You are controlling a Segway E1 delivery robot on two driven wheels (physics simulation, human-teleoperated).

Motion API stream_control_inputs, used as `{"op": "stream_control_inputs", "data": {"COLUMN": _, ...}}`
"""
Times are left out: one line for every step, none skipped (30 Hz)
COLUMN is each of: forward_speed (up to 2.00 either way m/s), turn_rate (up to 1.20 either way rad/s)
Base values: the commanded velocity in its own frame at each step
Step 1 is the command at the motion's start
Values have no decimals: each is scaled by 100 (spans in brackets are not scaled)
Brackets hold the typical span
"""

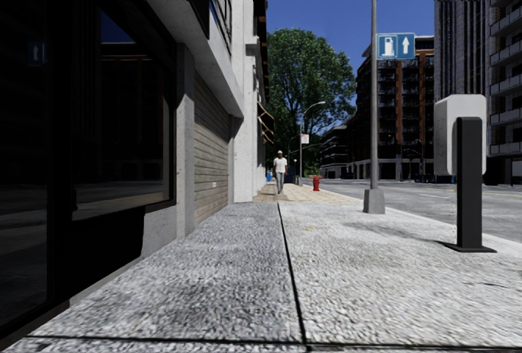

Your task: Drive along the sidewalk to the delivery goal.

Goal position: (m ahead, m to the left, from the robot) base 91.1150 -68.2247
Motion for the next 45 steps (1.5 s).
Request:
{"op": "stream_control_inputs", "data": {"forward_speed": 175, "turn_rate": 35}}
{"op": "stream_control_inputs", "data": {"forward_speed": 168, "turn_rate": 36}}
{"op": "stream_control_inputs", "data": {"forward_speed": 165, "turn_rate": 36}}
{"op": "stream_control_inputs", "data": {"forward_speed": 164, "turn_rate": 36}}
{"op": "stream_control_inputs", "data": {"forward_speed": 164, "turn_rate": 36}}
{"op": "stream_control_inputs", "data": {"forward_speed": 157, "turn_rate": 36}}
{"op": "stream_control_inputs", "data": {"forward_speed": 146, "turn_rate": 36}}
{"op": "stream_control_inputs", "data": {"forward_speed": 137, "turn_rate": 36}}
{"op": "stream_control_inputs", "data": {"forward_speed": 137, "turn_rate": 36}}
{"op": "stream_control_inputs", "data": {"forward_speed": 134, "turn_rate": 36}}
{"op": "stream_control_inputs", "data": {"forward_speed": 133, "turn_rate": 36}}
{"op": "stream_control_inputs", "data": {"forward_speed": 133, "turn_rate": 23}}
{"op": "stream_control_inputs", "data": {"forward_speed": 133, "turn_rate": 0}}
{"op": "stream_control_inputs", "data": {"forward_speed": 133, "turn_rate": 0}}
{"op": "stream_control_inputs", "data": {"forward_speed": 133, "turn_rate": 0}}
{"op": "stream_control_inputs", "data": {"forward_speed": 133, "turn_rate": 0}}
{"op": "stream_control_inputs", "data": {"forward_speed": 133, "turn_rate": 0}}
{"op": "stream_control_inputs", "data": {"forward_speed": 133, "turn_rate": 0}}
{"op": "stream_control_inputs", "data": {"forward_speed": 133, "turn_rate": 0}}
{"op": "stream_control_inputs", "data": {"forward_speed": 133, "turn_rate": 0}}
{"op": "stream_control_inputs", "data": {"forward_speed": 133, "turn_rate": 0}}
{"op": "stream_control_inputs", "data": {"forward_speed": 132, "turn_rate": 0}}
{"op": "stream_control_inputs", "data": {"forward_speed": 132, "turn_rate": 0}}
{"op": "stream_control_inputs", "data": {"forward_speed": 132, "turn_rate": 0}}
{"op": "stream_control_inputs", "data": {"forward_speed": 132, "turn_rate": 0}}
{"op": "stream_control_inputs", "data": {"forward_speed": 132, "turn_rate": 0}}
{"op": "stream_control_inputs", "data": {"forward_speed": 132, "turn_rate": 0}}
{"op": "stream_control_inputs", "data": {"forward_speed": 132, "turn_rate": 0}}
{"op": "stream_control_inputs", "data": {"forward_speed": 132, "turn_rate": 0}}
{"op": "stream_control_inputs", "data": {"forward_speed": 132, "turn_rate": 0}}
{"op": "stream_control_inputs", "data": {"forward_speed": 132, "turn_rate": 0}}
{"op": "stream_control_inputs", "data": {"forward_speed": 132, "turn_rate": 0}}
{"op": "stream_control_inputs", "data": {"forward_speed": 132, "turn_rate": 0}}
{"op": "stream_control_inputs", "data": {"forward_speed": 132, "turn_rate": 0}}
{"op": "stream_control_inputs", "data": {"forward_speed": 132, "turn_rate": 0}}
{"op": "stream_control_inputs", "data": {"forward_speed": 132, "turn_rate": 0}}
{"op": "stream_control_inputs", "data": {"forward_speed": 132, "turn_rate": 0}}
{"op": "stream_control_inputs", "data": {"forward_speed": 132, "turn_rate": 0}}
{"op": "stream_control_inputs", "data": {"forward_speed": 132, "turn_rate": 0}}
{"op": "stream_control_inputs", "data": {"forward_speed": 132, "turn_rate": 0}}
{"op": "stream_control_inputs", "data": {"forward_speed": 132, "turn_rate": 0}}
{"op": "stream_control_inputs", "data": {"forward_speed": 132, "turn_rate": 0}}
{"op": "stream_control_inputs", "data": {"forward_speed": 132, "turn_rate": 0}}
{"op": "stream_control_inputs", "data": {"forward_speed": 132, "turn_rate": 0}}
{"op": "stream_control_inputs", "data": {"forward_speed": 132, "turn_rate": 0}}
